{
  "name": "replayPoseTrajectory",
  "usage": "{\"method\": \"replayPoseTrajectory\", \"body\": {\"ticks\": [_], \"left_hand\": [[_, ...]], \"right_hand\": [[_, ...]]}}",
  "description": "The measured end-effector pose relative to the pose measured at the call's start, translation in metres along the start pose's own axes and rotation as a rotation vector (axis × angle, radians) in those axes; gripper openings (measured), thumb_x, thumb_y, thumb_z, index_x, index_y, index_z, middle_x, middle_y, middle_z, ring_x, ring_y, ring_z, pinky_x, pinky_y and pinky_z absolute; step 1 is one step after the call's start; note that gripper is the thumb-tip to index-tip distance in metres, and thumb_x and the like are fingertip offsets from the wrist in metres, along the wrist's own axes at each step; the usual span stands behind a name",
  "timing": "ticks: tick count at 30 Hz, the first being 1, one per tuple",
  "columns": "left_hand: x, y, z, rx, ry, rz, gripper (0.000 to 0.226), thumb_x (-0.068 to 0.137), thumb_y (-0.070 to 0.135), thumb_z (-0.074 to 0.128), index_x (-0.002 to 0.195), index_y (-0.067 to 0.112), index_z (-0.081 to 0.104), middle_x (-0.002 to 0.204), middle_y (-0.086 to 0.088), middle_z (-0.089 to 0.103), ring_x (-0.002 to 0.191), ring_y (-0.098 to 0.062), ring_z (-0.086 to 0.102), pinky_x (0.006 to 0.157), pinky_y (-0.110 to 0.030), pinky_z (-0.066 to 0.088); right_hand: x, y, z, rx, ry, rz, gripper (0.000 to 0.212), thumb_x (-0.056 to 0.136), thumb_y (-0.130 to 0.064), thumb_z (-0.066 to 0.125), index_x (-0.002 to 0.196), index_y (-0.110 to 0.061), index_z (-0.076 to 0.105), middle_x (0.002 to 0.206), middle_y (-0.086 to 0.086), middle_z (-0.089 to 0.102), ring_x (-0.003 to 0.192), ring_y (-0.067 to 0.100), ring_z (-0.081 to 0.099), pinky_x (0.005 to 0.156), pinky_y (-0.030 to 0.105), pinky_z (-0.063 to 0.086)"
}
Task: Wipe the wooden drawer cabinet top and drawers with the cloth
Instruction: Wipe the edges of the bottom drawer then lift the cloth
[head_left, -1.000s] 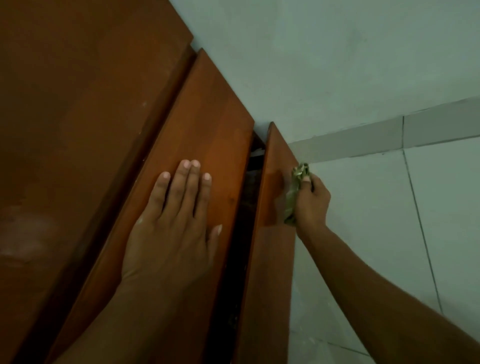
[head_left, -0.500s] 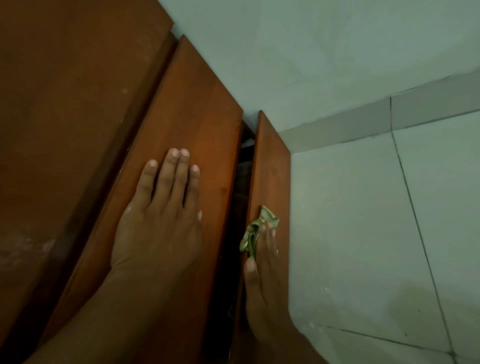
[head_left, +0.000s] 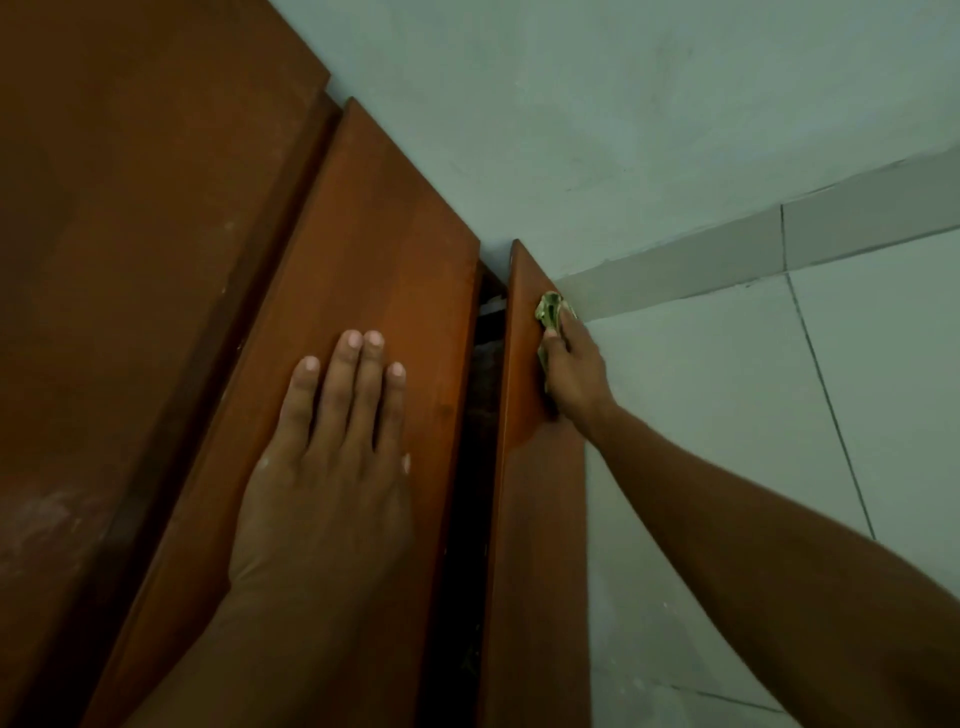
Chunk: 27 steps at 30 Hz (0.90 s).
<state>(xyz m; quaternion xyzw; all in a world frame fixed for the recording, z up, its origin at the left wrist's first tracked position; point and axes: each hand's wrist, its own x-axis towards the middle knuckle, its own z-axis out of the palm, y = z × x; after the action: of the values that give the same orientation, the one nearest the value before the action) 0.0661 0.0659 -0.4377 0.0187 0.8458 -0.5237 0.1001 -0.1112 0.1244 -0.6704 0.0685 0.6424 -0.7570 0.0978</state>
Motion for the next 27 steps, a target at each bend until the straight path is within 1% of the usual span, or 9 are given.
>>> {"method": "replayPoseTrajectory", "body": {"ticks": [3, 6, 9, 10, 12, 15, 17, 20, 27], "left_hand": [[-0.002, -0.001, 0.002, -0.010, 0.007, -0.017, 0.070, 0.093, 0.036, -0.012, 0.149, -0.002, -0.028, 0.156, -0.031, -0.033, 0.148, -0.041, -0.029, 0.121, -0.057, -0.013], [-0.001, 0.001, 0.003, -0.040, 0.018, -0.014, 0.070, 0.095, 0.036, -0.008, 0.153, -0.001, -0.020, 0.160, -0.030, -0.026, 0.151, -0.040, -0.024, 0.122, -0.056, -0.009], [0.009, 0.011, 0.002, -0.035, 0.000, 0.017, 0.069, 0.090, 0.033, -0.018, 0.148, -0.003, -0.029, 0.157, -0.030, -0.033, 0.148, -0.040, -0.031, 0.122, -0.056, -0.010], [0.016, 0.015, 0.003, -0.033, -0.002, 0.020, 0.070, 0.087, 0.031, -0.022, 0.148, -0.004, -0.031, 0.157, -0.030, -0.033, 0.148, -0.040, -0.031, 0.122, -0.056, -0.010], [0.027, 0.020, 0.008, -0.026, 0.005, 0.017, 0.073, 0.085, 0.030, -0.024, 0.149, -0.005, -0.028, 0.159, -0.029, -0.030, 0.149, -0.040, -0.028, 0.122, -0.056, -0.010], [0.033, 0.022, 0.011, -0.011, 0.023, 0.018, 0.070, 0.090, 0.031, -0.019, 0.150, -0.004, -0.026, 0.161, -0.029, -0.026, 0.150, -0.040, -0.025, 0.122, -0.056, -0.009], [0.034, 0.023, 0.010, -0.052, 0.029, 0.008, 0.071, 0.092, 0.036, -0.018, 0.152, -0.002, -0.023, 0.163, -0.027, -0.023, 0.151, -0.038, -0.024, 0.123, -0.055, -0.008], [0.034, 0.024, 0.012, -0.096, 0.054, -0.006, 0.073, 0.093, 0.040, -0.018, 0.153, 0.000, -0.021, 0.164, -0.026, -0.021, 0.152, -0.037, -0.022, 0.123, -0.055, -0.007], [0.036, 0.024, 0.012, -0.182, 0.093, -0.003, 0.074, 0.095, 0.043, -0.014, 0.155, -0.001, -0.015, 0.164, -0.026, -0.015, 0.154, -0.036, -0.017, 0.123, -0.054, -0.006]], "right_hand": [[0.018, 0.014, -0.020, -0.070, 0.066, 0.148, 0.030, 0.096, -0.028, 0.056, 0.120, -0.018, 0.071, 0.113, 0.008, 0.072, 0.096, 0.026, 0.069, 0.091, 0.030, 0.056], [-0.011, 0.019, -0.032, 0.033, 0.186, 0.262, 0.011, 0.089, -0.024, 0.064, 0.082, -0.020, 0.071, 0.087, 0.010, 0.073, 0.083, 0.026, 0.070, 0.086, 0.045, 0.059], [-0.108, 0.020, -0.038, 0.260, 0.285, 0.133, 0.010, 0.097, -0.014, 0.062, 0.095, -0.016, 0.072, 0.073, 0.004, 0.069, 0.062, 0.007, 0.067, 0.062, 0.024, 0.058], [-0.150, 0.024, -0.036, 0.327, 0.250, 0.066, 0.011, 0.098, -0.014, 0.063, 0.102, -0.015, 0.073, 0.075, 0.002, 0.071, 0.061, 0.007, 0.067, 0.057, 0.020, 0.055], [-0.229, 0.049, -0.022, 0.263, 0.168, -0.074, 0.028, 0.095, -0.024, 0.061, 0.121, -0.023, 0.071, 0.107, 0.000, 0.076, 0.092, 0.012, 0.073, 0.074, 0.025, 0.058], [-0.276, 0.095, 0.001, -0.094, 0.042, -0.336, 0.054, 0.103, -0.047, 0.040, 0.156, -0.037, 0.031, 0.164, -0.010, 0.031, 0.150, 0.018, 0.031, 0.116, 0.040, 0.035], [-0.255, 0.096, 0.006, -0.086, -0.017, -0.301, 0.057, 0.106, -0.047, 0.030, 0.158, -0.045, 0.008, 0.169, -0.015, 0.006, 0.157, 0.014, 0.008, 0.123, 0.049, 0.019], [-0.197, 0.081, 0.005, -0.033, -0.090, -0.261, 0.056, 0.106, -0.046, 0.026, 0.157, -0.049, 0.002, 0.169, -0.016, -0.002, 0.157, 0.009, -0.002, 0.126, 0.054, 0.009], [-0.063, 0.058, 0.011, -0.033, -0.067, -0.165, 0.053, 0.106, -0.044, 0.020, 0.156, -0.032, 0.007, 0.163, -0.017, 0.001, 0.151, -0.005, -0.003, 0.129, 0.034, 0.004]]}}
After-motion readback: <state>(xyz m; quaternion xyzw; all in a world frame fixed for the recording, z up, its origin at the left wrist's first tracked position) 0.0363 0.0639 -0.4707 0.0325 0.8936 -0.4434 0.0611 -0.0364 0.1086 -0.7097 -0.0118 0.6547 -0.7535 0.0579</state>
